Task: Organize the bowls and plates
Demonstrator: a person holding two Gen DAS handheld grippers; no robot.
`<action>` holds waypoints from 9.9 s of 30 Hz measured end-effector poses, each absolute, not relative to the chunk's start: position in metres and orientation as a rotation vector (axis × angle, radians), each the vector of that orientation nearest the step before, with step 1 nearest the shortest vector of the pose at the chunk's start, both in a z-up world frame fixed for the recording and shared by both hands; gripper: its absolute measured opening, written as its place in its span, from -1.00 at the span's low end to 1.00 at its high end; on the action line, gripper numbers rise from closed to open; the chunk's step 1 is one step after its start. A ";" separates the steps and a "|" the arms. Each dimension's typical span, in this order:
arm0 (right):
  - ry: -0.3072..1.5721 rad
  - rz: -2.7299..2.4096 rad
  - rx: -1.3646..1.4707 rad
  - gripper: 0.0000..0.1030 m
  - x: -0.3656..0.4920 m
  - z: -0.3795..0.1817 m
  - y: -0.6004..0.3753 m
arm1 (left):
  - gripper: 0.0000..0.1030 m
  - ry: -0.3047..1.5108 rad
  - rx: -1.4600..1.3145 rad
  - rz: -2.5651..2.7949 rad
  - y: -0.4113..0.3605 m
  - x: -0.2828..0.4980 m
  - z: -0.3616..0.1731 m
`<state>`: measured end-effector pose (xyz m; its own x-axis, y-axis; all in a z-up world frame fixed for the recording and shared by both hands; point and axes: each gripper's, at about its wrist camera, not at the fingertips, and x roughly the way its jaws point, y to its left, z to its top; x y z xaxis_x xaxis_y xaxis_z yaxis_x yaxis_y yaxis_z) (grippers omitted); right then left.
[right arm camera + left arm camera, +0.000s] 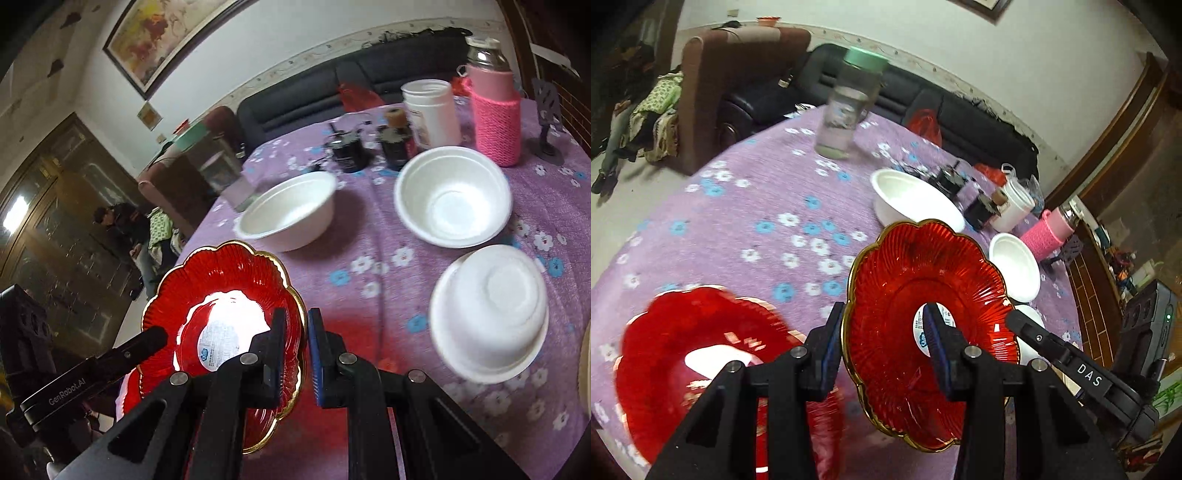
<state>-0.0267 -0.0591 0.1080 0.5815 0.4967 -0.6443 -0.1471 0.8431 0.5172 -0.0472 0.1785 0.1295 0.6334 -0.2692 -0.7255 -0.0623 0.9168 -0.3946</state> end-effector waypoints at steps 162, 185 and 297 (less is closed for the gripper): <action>1.063 0.337 0.807 0.72 -0.011 0.010 -0.166 | 0.43 1.030 -0.522 -0.217 0.088 0.000 0.030; 0.917 0.872 1.106 0.03 0.000 0.033 -0.116 | 0.70 1.032 -0.847 -0.381 0.119 -0.008 0.033; 0.673 -0.027 0.572 -0.92 -0.231 0.071 -0.274 | 0.78 0.982 -0.337 -0.860 -0.030 -0.126 0.121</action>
<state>-0.2306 -0.2741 0.0713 0.7874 0.1572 -0.5960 0.2036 0.8463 0.4922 -0.1262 -0.0297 0.1207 0.2697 -0.7641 -0.5860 0.4800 0.6342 -0.6061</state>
